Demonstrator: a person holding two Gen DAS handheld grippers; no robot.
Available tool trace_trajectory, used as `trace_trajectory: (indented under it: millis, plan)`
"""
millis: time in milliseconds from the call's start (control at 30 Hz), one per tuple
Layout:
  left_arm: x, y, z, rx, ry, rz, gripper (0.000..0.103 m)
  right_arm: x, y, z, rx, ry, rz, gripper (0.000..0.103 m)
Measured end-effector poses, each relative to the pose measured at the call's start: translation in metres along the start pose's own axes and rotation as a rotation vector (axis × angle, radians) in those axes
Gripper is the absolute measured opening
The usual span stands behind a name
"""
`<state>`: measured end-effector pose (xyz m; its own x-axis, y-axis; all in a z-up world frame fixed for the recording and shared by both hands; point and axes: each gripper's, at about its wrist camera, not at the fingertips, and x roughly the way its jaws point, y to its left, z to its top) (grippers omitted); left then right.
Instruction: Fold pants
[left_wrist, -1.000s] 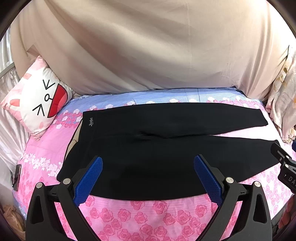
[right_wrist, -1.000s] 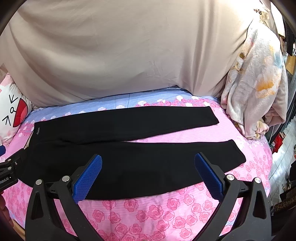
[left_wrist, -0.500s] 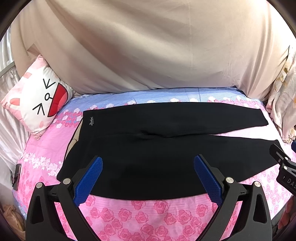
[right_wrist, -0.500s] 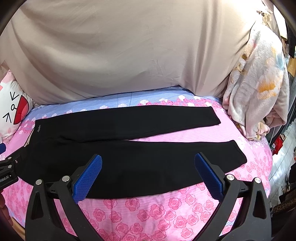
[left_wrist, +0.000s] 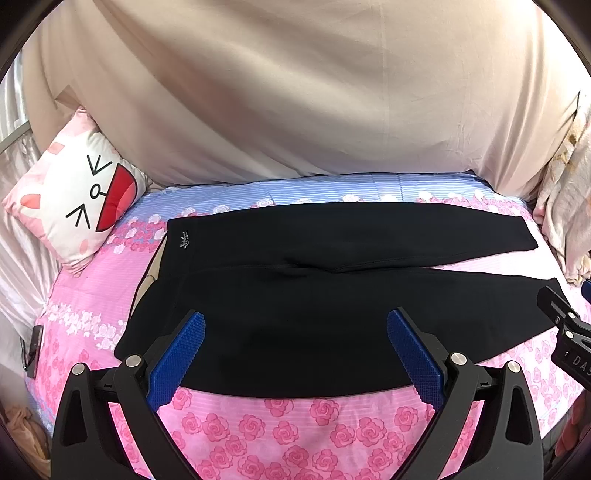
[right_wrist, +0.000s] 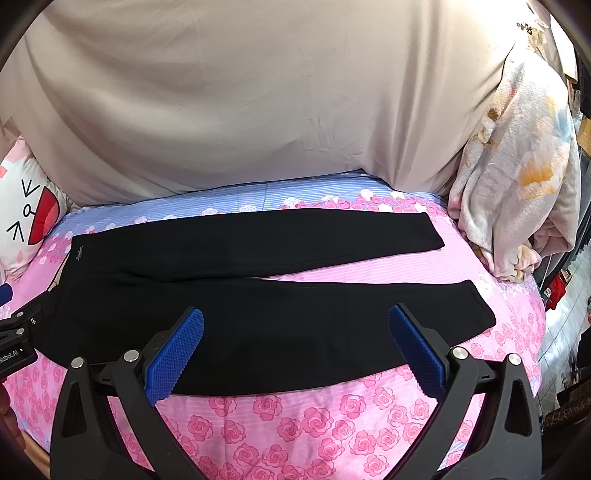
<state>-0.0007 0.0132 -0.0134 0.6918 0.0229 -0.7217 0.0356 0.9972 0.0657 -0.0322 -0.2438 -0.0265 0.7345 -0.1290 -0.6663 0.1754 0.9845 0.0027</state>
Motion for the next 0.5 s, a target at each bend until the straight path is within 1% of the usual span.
trace_trajectory:
  millis: [500]
  plan:
    - [0.0031, 0.004, 0.0022, 0.003, 0.004, -0.003, 0.097, 0.0051, 0.0035, 0.0017, -0.006, 0.006, 0.006, 0.098]
